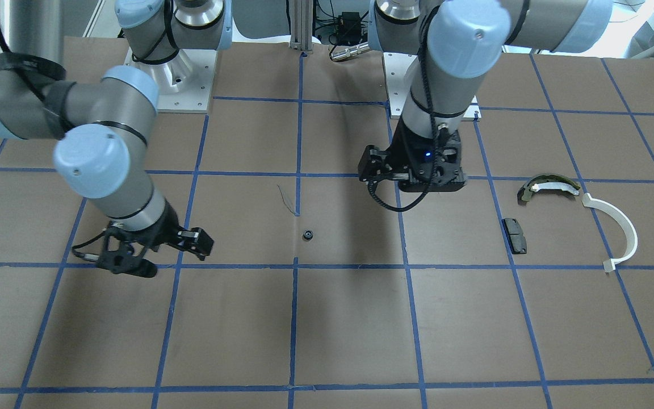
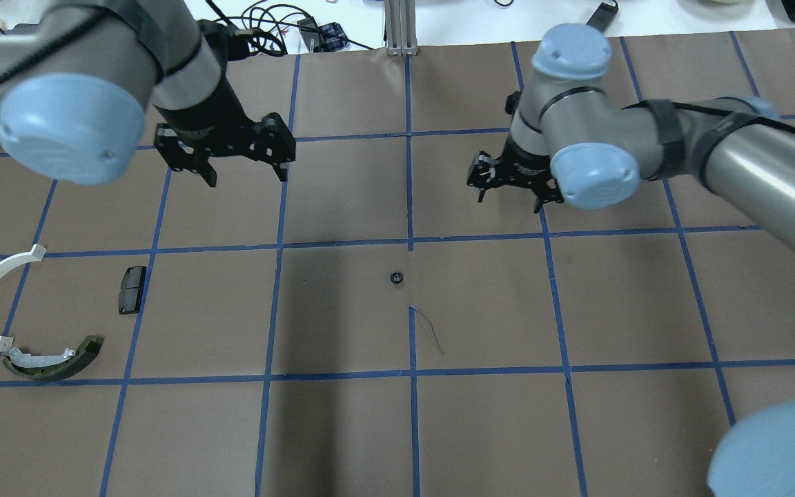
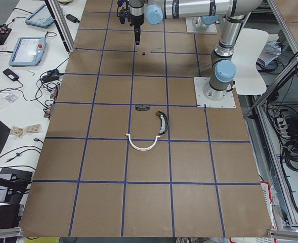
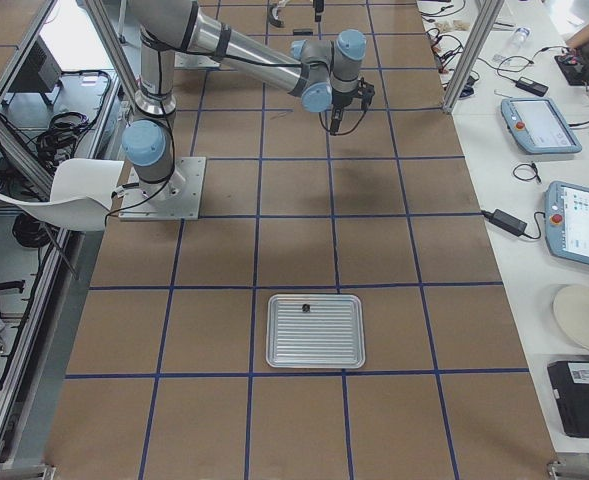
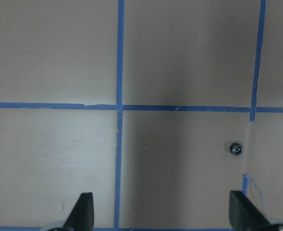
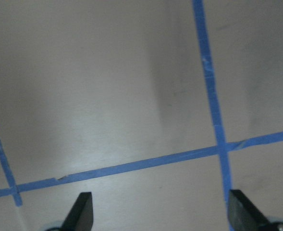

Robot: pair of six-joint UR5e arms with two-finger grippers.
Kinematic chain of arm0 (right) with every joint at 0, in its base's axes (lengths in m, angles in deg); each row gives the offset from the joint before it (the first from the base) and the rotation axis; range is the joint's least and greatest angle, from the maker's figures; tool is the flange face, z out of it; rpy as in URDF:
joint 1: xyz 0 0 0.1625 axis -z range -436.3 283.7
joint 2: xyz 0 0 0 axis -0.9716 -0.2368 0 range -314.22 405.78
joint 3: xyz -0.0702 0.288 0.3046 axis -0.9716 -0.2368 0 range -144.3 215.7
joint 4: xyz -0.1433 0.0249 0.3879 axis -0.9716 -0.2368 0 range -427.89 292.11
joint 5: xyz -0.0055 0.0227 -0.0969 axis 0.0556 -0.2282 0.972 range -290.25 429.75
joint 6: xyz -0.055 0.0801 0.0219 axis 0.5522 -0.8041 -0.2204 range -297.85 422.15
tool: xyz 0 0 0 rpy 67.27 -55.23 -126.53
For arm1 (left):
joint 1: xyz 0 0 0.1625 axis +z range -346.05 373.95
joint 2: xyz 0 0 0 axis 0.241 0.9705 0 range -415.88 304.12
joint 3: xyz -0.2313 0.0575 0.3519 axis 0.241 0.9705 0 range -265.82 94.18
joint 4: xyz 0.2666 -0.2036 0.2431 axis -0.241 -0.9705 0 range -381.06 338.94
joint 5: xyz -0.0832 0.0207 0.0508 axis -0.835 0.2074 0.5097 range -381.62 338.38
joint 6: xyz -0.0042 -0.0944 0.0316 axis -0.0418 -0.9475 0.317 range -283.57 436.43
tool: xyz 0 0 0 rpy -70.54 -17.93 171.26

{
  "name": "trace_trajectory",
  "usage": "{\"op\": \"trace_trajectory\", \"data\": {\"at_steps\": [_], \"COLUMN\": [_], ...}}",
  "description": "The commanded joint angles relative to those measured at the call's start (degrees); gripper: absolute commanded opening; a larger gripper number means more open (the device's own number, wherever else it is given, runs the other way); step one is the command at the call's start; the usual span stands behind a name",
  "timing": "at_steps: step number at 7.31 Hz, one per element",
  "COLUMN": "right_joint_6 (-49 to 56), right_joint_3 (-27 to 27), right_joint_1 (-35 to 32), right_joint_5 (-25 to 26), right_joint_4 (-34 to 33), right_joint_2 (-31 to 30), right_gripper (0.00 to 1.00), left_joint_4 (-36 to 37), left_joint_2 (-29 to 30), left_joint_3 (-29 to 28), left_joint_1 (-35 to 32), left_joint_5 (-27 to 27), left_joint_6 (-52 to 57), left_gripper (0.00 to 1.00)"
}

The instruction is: Place bearing gear from tray to pile

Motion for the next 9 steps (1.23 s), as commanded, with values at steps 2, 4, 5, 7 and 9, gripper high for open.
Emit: {"op": "trace_trajectory", "data": {"at_steps": [2,4,5,7,9], "right_joint_6": [22.3,33.8,39.3,51.9,58.3], "right_joint_3": [-0.2,-0.4,-0.4,-0.6,-0.9], "right_joint_1": [15.5,22.4,26.6,35.0,37.0], "right_joint_5": [0.7,4.4,4.6,5.1,7.1], "right_joint_4": [5.0,5.0,5.0,4.9,3.9], "right_joint_2": [-3.3,-4.0,-4.0,-4.0,-3.6], "right_gripper": [1.0,1.0,1.0,1.0,1.0], "left_joint_4": [18.2,21.0,22.2,26.3,28.9], "left_joint_2": [7.8,14.1,15.9,19.1,20.1], "left_joint_3": [9.8,10.0,9.9,9.9,9.9], "left_joint_1": [-9.3,-11.5,-12.2,-13.6,-13.7], "left_joint_5": [0.1,0.2,0.2,0.6,0.7], "left_joint_6": [-14.9,-15.7,-15.9,-16.1,-16.0], "left_gripper": [1.0,1.0,1.0,1.0,1.0]}}
